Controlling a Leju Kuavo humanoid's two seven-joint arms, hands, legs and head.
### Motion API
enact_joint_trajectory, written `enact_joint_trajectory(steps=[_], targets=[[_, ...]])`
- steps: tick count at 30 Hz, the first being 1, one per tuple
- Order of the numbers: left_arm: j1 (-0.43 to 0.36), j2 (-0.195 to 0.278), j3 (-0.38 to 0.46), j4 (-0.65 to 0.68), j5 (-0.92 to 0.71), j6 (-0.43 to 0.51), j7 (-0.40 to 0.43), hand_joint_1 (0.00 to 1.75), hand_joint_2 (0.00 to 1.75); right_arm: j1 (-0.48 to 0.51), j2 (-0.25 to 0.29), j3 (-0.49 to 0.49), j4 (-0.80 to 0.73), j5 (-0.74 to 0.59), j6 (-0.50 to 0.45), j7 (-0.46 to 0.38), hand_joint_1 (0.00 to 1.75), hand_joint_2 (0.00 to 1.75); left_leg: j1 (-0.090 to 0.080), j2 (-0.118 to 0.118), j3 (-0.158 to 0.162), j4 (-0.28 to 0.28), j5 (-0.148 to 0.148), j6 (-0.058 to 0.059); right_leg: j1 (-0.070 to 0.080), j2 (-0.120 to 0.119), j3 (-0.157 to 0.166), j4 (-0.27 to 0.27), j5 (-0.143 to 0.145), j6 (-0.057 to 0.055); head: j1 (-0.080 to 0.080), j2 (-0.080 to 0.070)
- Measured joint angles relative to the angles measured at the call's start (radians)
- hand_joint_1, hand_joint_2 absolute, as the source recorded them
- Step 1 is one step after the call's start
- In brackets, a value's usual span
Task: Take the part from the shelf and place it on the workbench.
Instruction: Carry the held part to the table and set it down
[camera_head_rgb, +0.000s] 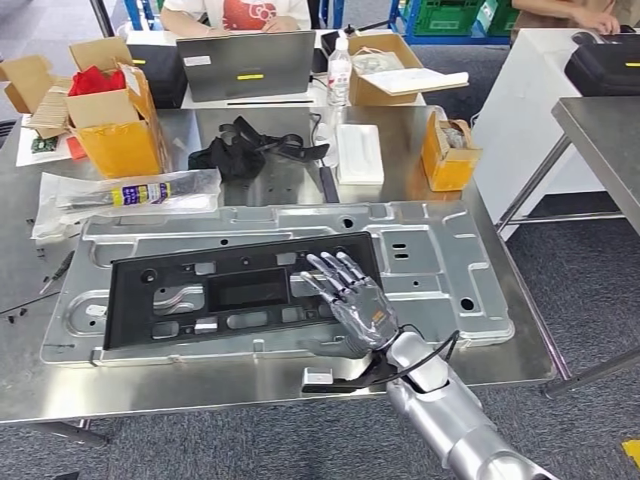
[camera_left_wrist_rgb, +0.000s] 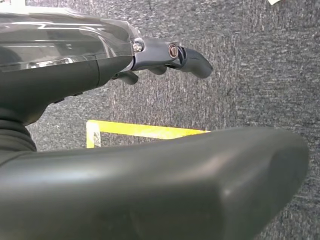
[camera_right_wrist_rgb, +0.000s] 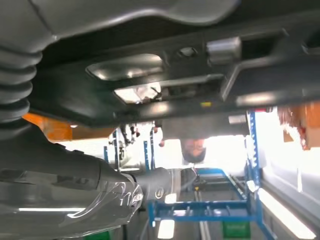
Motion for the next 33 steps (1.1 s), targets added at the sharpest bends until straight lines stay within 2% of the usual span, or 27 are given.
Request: enact_joint_trajectory(steps=[1,2,3,5,7,8,10,12,14,16,17,18,19,20,22,23,25,27,28,29,31,32,33], targets=[[0.001,0.0,-0.001,0.0,0.0,0.0,0.0,0.0,0.0,0.01,0.0,-0.003,-0.022,-0.028,0.013,-0.014,0.0,0.0,0.0,0.0,0.0,0.0,0.0,0.0,-0.001,0.0,-0.025,0.057,-0.02,0.001,0.0,0.0],[0.001,0.0,-0.002,0.0,0.0,0.0,-0.001,0.0,0.0,0.022,0.001,-0.009,-0.051,-0.069,0.032,-0.033,0.0,0.0,0.0,-0.001,0.0,0.0,0.0,0.001,-0.001,0.0,-0.037,0.081,-0.022,0.001,0.0,0.0],[0.002,0.0,-0.002,0.0,0.0,-0.001,-0.001,0.0,0.0,0.034,0.002,-0.016,-0.086,-0.12,0.056,-0.056,0.0,0.0,-0.001,-0.002,0.001,0.0,-0.001,0.001,-0.001,0.0,-0.029,0.064,-0.003,0.0,0.0,0.0],[0.002,0.0,-0.002,0.0,0.0,-0.002,-0.003,0.0,0.0,0.053,0.006,-0.036,-0.16,-0.216,0.104,-0.091,0.0,0.0,-0.003,-0.003,0.003,0.0,-0.001,0.0,0.001,0.001,0.031,-0.068,0.067,-0.011,0.0,0.0],[0.001,-0.001,-0.002,0.0,0.0,-0.002,-0.004,0.0,0.0,0.067,0.013,-0.059,-0.235,-0.317,0.155,-0.123,0.0,0.0,-0.006,-0.003,0.002,-0.001,-0.002,-0.005,0.007,0.001,0.083,-0.183,0.11,-0.024,0.0,0.0],[0.002,-0.001,-0.002,0.0,0.0,-0.002,-0.004,0.0,0.0,0.08,0.017,-0.072,-0.284,-0.407,0.192,-0.141,0.0,0.0,-0.006,-0.003,0.002,-0.002,-0.002,-0.008,0.009,0.001,0.093,-0.206,0.114,-0.028,0.0,0.0],[0.006,-0.002,0.002,0.0,0.0,-0.003,-0.005,0.0,0.0,0.116,0.028,-0.103,-0.416,-0.684,0.307,-0.168,0.0,0.0,-0.005,-0.003,0.002,-0.006,0.0,-0.019,0.01,0.0,0.095,-0.216,0.115,-0.032,0.0,0.0],[0.01,-0.003,0.013,0.0,0.0,-0.002,-0.011,0.0,0.0,0.151,0.054,-0.152,-0.585,-0.988,0.486,-0.176,0.0,0.0,-0.006,-0.002,-0.003,0.008,-0.019,-0.028,0.006,-0.003,0.098,-0.228,0.121,-0.041,0.0,0.0],[0.011,-0.003,0.025,0.0,0.0,-0.002,-0.018,0.0,0.0,0.178,0.093,-0.217,-0.733,-1.157,0.65,-0.176,0.0,0.0,-0.006,-0.001,-0.039,0.095,-0.076,-0.033,0.002,-0.007,0.101,-0.236,0.126,-0.047,-0.001,0.0],[0.014,-0.004,0.035,0.0,0.0,-0.002,-0.021,0.0,0.0,0.203,0.127,-0.275,-0.834,-1.206,0.746,-0.173,0.0,0.0,-0.005,-0.001,-0.097,0.227,-0.135,-0.038,0.004,-0.008,0.101,-0.236,0.125,-0.049,-0.002,0.0],[0.016,-0.005,0.042,0.0,0.0,-0.002,-0.024,0.0,0.0,0.216,0.14,-0.297,-0.87,-1.236,0.792,-0.17,0.0,0.0,-0.005,0.0,-0.114,0.267,-0.144,-0.04,0.005,-0.007,0.101,-0.235,0.125,-0.049,-0.002,0.0],[0.019,-0.006,0.052,0.0,0.0,-0.003,-0.028,0.0,0.0,0.228,0.153,-0.317,-0.906,-1.286,0.846,-0.164,0.0,0.0,-0.005,0.0,-0.114,0.268,-0.132,-0.041,0.005,-0.007,0.102,-0.235,0.124,-0.049,-0.002,0.0],[0.021,-0.006,0.065,0.0,0.0,-0.003,-0.034,0.0,0.0,0.238,0.164,-0.333,-0.936,-1.343,0.902,-0.157,0.0,0.0,-0.004,0.0,-0.094,0.226,-0.103,-0.042,0.005,-0.006,0.103,-0.233,0.123,-0.047,-0.002,0.0],[0.022,-0.006,0.078,0.0,0.0,-0.002,-0.039,0.0,0.0,0.248,0.173,-0.346,-0.966,-1.393,0.953,-0.15,0.0,0.0,-0.003,0.001,-0.06,0.154,-0.064,-0.042,0.004,-0.004,0.105,-0.23,0.121,-0.045,-0.002,0.0],[0.023,-0.008,0.1,0.0,0.0,-0.001,-0.046,0.0,0.0,0.271,0.186,-0.367,-1.026,-1.451,1.023,-0.145,0.0,0.0,-0.002,0.001,0.0,0.031,-0.016,-0.039,0.007,-0.003,0.103,-0.219,0.115,-0.037,-0.001,0.0],[0.025,-0.009,0.111,0.0,0.0,0.001,-0.047,0.0,0.0,0.284,0.191,-0.376,-1.056,-1.468,1.05,-0.143,0.0,0.0,-0.003,0.0,0.013,0.004,-0.009,-0.036,0.009,-0.002,0.101,-0.214,0.113,-0.033,-0.001,0.0],[0.032,-0.014,0.131,0.0,0.0,0.009,-0.046,0.0,0.0,0.311,0.198,-0.393,-1.109,-1.495,1.093,-0.136,0.0,0.0,-0.006,-0.001,0.013,-0.001,-0.01,-0.026,0.01,-0.001,0.098,-0.209,0.114,-0.026,0.0,0.0],[0.037,-0.02,0.152,0.0,0.0,0.016,-0.047,0.0,0.0,0.337,0.202,-0.405,-1.148,-1.508,1.122,-0.13,0.0,0.0,-0.004,0.0,0.011,-0.003,-0.005,-0.014,0.007,0.0,0.095,-0.198,0.098,-0.017,0.0,0.0],[0.038,-0.023,0.161,0.0,0.0,0.018,-0.047,0.0,0.0,0.348,0.202,-0.409,-1.162,-1.51,1.131,-0.129,0.0,0.0,-0.001,0.001,0.009,-0.004,-0.001,-0.008,0.006,0.0,0.086,-0.172,0.073,-0.012,0.0,0.0],[0.038,-0.025,0.168,0.0,0.0,0.019,-0.048,0.0,0.0,0.358,0.203,-0.413,-1.174,-1.511,1.137,-0.128,0.0,0.0,0.0,0.002,0.006,-0.005,0.002,-0.003,0.003,0.0,0.07,-0.124,0.036,-0.006,0.001,0.0],[0.039,-0.028,0.181,0.0,0.0,0.02,-0.048,0.0,0.0,0.374,0.203,-0.419,-1.187,-1.511,1.145,-0.128,0.0,0.0,0.0,0.004,-0.003,-0.005,0.007,0.003,-0.002,-0.001,0.025,0.008,-0.041,0.003,0.001,0.0],[0.039,-0.03,0.187,0.0,0.0,0.021,-0.049,0.0,0.0,0.382,0.203,-0.422,-1.19,-1.512,1.148,-0.129,0.0,0.0,0.0,0.005,-0.007,-0.004,0.011,0.004,-0.004,-0.001,0.013,0.057,-0.062,0.005,0.001,0.0],[0.039,-0.033,0.193,0.0,0.0,0.023,-0.049,0.0,0.0,0.391,0.203,-0.424,-1.192,-1.515,1.151,-0.129,0.0,0.0,0.0,0.005,-0.011,-0.004,0.014,0.004,-0.005,-0.001,0.017,0.07,-0.062,0.007,0.001,0.0]])
